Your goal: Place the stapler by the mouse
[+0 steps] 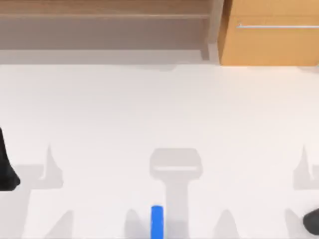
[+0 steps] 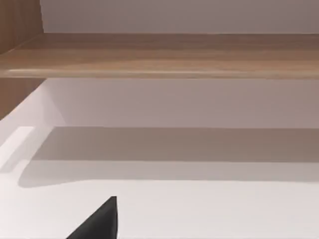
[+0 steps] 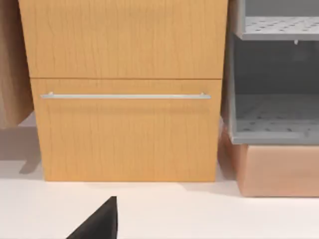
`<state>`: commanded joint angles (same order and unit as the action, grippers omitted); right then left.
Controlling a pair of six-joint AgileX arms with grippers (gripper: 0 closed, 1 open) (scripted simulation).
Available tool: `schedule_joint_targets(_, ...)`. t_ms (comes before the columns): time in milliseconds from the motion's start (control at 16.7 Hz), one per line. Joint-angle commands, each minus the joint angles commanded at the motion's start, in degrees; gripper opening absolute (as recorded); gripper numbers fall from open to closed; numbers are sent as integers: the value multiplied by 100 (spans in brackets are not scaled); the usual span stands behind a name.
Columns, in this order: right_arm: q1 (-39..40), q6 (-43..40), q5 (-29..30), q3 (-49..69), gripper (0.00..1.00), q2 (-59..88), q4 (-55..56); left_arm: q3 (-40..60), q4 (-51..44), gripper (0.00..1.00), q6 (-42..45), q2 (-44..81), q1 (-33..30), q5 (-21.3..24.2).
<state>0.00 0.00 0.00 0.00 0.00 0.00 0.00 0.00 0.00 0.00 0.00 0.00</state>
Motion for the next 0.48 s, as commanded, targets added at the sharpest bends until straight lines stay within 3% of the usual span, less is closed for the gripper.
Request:
schedule_joint_targets(180, 13, 10, -1, 11, 100, 14, -5, 0, 0, 100, 0, 0, 0, 0)
schedule_joint_targets(480, 692, 547, 16, 592, 100, 819, -300, 0, 0, 100, 0, 0, 0, 0)
